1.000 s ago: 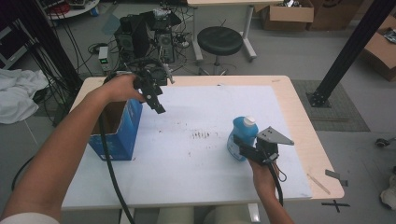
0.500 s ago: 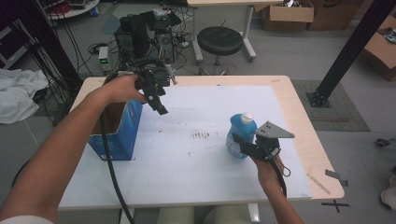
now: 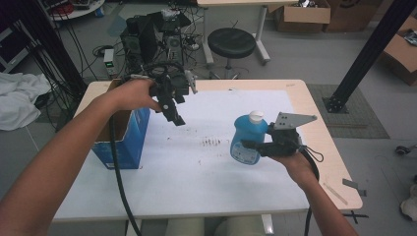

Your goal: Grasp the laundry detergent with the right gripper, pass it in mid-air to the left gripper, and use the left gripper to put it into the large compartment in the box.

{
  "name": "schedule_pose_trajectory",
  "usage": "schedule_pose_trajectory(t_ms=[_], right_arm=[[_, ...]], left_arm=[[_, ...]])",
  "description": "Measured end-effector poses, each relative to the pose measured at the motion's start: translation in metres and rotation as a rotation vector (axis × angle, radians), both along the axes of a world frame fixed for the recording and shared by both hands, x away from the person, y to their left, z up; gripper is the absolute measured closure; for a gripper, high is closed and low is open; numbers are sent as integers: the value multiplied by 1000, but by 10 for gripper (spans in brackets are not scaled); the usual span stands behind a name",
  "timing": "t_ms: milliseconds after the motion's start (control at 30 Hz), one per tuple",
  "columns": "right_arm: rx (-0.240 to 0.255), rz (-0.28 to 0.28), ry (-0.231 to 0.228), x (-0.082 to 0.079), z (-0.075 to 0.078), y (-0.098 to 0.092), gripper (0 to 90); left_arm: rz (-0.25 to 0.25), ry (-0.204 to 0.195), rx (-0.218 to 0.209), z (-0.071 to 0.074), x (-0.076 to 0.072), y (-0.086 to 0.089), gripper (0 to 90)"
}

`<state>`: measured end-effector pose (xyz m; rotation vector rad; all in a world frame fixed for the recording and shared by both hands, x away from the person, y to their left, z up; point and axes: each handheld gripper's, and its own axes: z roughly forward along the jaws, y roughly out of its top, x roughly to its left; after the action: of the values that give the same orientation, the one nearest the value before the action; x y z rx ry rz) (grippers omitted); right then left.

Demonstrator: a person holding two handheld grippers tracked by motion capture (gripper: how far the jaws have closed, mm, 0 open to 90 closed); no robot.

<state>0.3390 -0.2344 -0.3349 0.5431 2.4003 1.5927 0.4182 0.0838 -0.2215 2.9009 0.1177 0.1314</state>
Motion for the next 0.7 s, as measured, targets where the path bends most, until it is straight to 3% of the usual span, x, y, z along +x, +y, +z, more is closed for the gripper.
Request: schedule_pose_trajectory(t_ms=[233, 367, 500, 700], right_arm=[[-3, 138, 11, 7, 7, 5, 438], [-4, 177, 12, 9, 7, 8, 438], [-10, 233, 14, 11, 6, 14, 439], [-14, 288, 24, 14, 6, 19, 439]], left_arm=[[-38, 18, -28, 11, -17, -12, 191], [-67, 19, -6, 15, -27, -20, 190], [-92, 29, -24, 21, -36, -29, 189], [-97, 33, -10, 22, -43, -36, 189]])
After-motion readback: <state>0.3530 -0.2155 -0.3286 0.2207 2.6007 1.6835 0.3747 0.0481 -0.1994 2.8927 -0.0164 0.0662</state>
